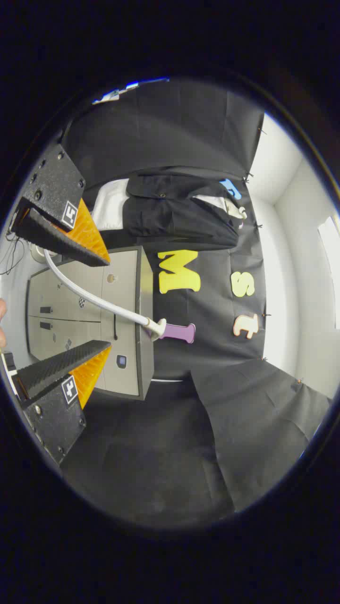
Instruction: Iron the clothes twice with a garment steamer, once on the left side and once on the right side.
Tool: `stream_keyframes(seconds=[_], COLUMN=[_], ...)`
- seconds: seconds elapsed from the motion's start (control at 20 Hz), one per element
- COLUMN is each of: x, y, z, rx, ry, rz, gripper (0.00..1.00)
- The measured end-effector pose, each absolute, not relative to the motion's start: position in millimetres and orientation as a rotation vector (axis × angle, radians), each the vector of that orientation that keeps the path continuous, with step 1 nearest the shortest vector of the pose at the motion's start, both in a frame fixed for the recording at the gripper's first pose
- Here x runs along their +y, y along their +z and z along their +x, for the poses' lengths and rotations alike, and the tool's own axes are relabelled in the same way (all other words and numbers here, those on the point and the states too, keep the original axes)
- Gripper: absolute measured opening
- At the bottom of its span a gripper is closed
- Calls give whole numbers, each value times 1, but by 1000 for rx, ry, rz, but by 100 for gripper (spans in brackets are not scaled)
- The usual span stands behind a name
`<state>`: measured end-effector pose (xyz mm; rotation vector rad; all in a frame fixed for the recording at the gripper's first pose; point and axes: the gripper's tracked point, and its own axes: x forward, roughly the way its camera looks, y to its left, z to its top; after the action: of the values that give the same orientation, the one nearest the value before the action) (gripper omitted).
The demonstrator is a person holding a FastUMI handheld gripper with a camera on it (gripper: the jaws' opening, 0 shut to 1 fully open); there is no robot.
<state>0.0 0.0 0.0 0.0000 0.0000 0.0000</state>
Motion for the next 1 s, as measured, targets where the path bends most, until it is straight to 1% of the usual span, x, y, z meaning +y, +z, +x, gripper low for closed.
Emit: stream_keyframes(seconds=[0.25,0.6,1.0], x=[-3,-12,-2], y=[1,1,-7], z=[-4,-5,-4], rx=[-2,-2,30], ry=[-3,-46,-64], rz=[2,-6,4], gripper=[98,98,98])
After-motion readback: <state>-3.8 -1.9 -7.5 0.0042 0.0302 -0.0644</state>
